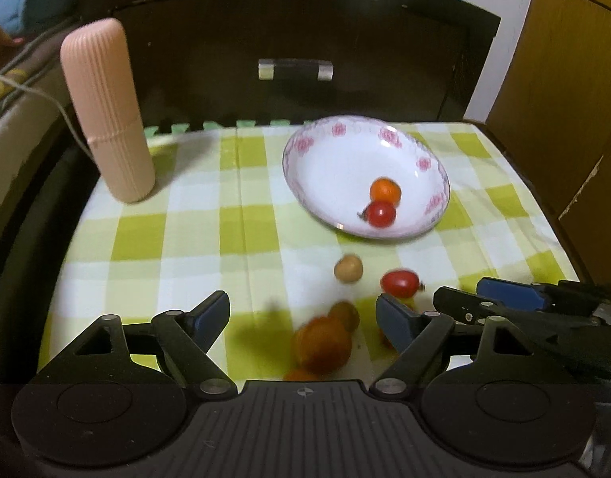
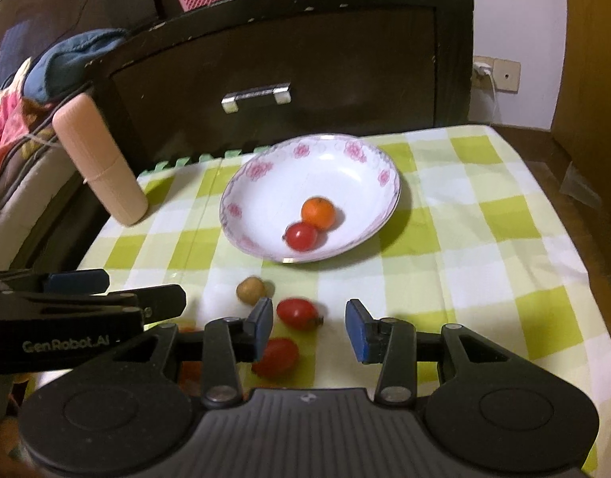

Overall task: Organize fruits
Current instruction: 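Move both tools back to the fruit and grasp a tangerine with the right tool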

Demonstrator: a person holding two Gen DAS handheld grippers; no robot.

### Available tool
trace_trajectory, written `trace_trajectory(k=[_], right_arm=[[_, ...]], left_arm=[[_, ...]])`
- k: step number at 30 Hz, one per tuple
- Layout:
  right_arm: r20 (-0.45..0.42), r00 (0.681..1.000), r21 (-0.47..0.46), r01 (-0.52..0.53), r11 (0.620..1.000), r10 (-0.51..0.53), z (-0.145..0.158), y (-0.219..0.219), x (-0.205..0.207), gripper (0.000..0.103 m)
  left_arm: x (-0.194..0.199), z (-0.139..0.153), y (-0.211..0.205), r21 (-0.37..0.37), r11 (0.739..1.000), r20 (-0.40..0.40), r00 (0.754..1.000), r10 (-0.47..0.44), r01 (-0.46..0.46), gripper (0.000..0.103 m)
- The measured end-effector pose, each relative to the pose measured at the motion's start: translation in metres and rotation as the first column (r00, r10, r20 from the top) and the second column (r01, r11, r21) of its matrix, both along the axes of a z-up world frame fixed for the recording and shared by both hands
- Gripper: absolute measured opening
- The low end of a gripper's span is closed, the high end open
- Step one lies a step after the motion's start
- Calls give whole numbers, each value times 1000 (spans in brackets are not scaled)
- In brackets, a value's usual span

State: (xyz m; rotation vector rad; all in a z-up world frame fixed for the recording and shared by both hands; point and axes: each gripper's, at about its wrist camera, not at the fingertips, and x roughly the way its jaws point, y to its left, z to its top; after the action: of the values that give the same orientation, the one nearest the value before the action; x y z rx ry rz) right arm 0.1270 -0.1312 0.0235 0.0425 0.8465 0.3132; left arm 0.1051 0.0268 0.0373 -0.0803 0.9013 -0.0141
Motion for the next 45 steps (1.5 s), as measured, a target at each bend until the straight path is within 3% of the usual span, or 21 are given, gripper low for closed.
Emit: trace_trajectory(k=[20, 41, 43, 45], right_arm=[[-106, 992, -21, -76, 997, 73, -25, 7, -30, 39], [-141, 980, -34, -148, 988, 142, -48, 25, -13, 46], [-143, 979, -30, -148, 989, 142, -48, 25, -10, 44], [-141, 981, -36, -142, 989, 135, -48, 24, -9, 35]], left_arm=[[-46, -19, 2, -14, 999, -108, 993, -40, 39, 85], [-50, -36, -11, -24, 994, -141, 984, -106, 103, 86], [-49, -38, -12, -36, 993, -142, 983, -118, 114, 86], [-48, -41, -15, -49, 991, -146, 980, -133, 127, 85]])
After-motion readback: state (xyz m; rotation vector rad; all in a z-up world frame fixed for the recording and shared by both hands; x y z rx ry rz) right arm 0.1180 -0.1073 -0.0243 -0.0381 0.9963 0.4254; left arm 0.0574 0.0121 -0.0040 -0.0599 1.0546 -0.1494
